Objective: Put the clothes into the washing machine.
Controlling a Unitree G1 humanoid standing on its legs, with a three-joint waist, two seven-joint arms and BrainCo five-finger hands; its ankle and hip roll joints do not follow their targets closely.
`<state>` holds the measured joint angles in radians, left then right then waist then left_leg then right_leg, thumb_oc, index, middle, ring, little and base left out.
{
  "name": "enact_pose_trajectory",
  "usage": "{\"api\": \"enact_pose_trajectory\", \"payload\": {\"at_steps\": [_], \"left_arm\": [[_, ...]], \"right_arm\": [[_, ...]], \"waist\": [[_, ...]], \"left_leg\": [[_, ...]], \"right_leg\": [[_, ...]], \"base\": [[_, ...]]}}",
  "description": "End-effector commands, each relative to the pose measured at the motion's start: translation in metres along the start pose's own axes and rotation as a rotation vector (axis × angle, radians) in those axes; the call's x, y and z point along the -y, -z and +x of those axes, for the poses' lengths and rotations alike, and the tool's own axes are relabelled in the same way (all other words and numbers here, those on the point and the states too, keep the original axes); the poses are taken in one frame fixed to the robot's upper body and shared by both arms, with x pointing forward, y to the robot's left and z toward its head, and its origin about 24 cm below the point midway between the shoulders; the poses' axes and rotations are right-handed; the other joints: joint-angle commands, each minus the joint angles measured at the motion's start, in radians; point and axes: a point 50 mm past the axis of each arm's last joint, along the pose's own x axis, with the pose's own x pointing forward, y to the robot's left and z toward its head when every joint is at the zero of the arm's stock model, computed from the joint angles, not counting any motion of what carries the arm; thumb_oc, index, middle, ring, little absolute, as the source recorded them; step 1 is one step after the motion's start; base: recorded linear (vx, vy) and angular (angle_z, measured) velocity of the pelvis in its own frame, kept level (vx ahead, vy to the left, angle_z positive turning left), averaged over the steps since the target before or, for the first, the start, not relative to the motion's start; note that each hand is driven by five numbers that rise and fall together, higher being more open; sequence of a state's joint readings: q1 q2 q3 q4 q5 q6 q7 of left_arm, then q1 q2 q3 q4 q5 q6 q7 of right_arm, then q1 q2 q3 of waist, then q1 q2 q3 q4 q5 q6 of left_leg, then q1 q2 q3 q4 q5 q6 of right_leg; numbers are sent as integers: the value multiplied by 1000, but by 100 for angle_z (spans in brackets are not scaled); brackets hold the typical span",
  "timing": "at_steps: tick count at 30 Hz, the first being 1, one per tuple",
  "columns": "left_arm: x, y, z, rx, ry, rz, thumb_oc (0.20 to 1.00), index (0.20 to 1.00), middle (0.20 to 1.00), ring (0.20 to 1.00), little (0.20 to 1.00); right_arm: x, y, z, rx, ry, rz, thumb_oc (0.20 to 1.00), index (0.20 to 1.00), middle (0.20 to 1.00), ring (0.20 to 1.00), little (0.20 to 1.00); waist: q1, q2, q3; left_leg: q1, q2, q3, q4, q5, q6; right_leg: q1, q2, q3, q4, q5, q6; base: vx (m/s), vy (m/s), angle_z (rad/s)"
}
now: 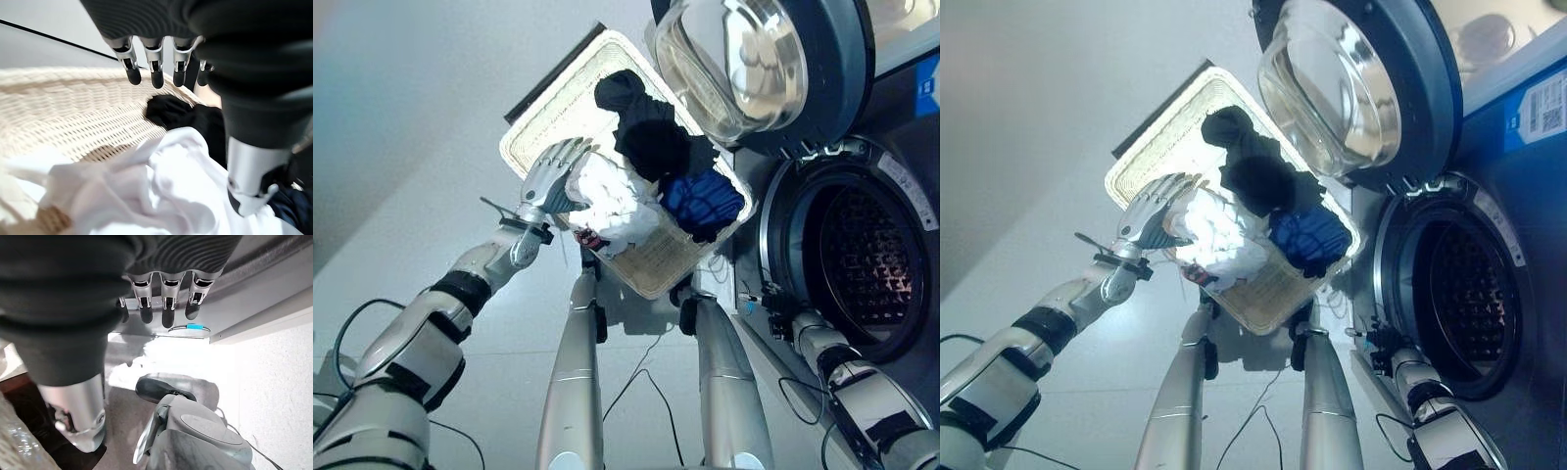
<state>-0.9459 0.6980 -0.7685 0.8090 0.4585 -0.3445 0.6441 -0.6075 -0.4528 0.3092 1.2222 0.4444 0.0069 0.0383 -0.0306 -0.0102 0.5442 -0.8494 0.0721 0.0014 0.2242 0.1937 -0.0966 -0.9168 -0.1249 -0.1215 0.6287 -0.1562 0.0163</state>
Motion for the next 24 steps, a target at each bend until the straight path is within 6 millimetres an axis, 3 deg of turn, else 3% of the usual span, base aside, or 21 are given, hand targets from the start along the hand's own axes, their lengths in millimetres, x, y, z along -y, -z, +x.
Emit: {"api": "enact_pose_trajectory", "payload": {"at_steps": [1, 6, 7, 12, 24], "left_arm": [[-15, 0, 16, 13, -6, 21, 1000, 1000, 1000, 1000, 1000], [-15, 0, 16, 10, 3, 22, 1000, 1000, 1000, 1000, 1000], [-5, 5, 17, -35, 154, 64, 1000, 1000, 1000, 1000, 1000], [13, 12, 12, -123, 357, 48, 1000, 1000, 1000, 1000, 1000], [49, 10, -5, -182, 665, 27, 1000, 1000, 1000, 1000, 1000]], "right_arm": [[20, 7, -4, -19, 37, -10, 1000, 1000, 1000, 1000, 1000], [21, 6, -4, -17, 38, -10, 1000, 1000, 1000, 1000, 1000], [23, -4, -3, 5, 40, -18, 1000, 1000, 1000, 1000, 1000], [19, -12, -2, 21, 29, -25, 1000, 1000, 1000, 1000, 1000], [7, -25, 1, 47, 7, -29, 1000, 1000, 1000, 1000, 1000]], "waist": [[1, -21, -24], [-1, -21, -24], [-10, -21, -24], [-18, -30, -24], [-29, -48, -24]], "left_leg": [[-43, -72, 16, 215, -193, 33], [-47, -71, 16, 218, -194, 32], [-71, -67, 16, 222, -190, 28], [-79, -60, 16, 220, -186, 24], [-87, -53, 15, 208, -179, 19]], "right_leg": [[3, 45, 12, -264, 263, 100], [0, 45, 13, -263, 263, 100], [-24, 53, 20, -260, 265, 99], [-27, 57, 20, -265, 269, 101], [-31, 71, 21, -280, 279, 103]], "base": [[0, 0, 0], [1, -1, -1], [0, -5, -7], [-2, -14, -6], [0, -3, 0]]}}
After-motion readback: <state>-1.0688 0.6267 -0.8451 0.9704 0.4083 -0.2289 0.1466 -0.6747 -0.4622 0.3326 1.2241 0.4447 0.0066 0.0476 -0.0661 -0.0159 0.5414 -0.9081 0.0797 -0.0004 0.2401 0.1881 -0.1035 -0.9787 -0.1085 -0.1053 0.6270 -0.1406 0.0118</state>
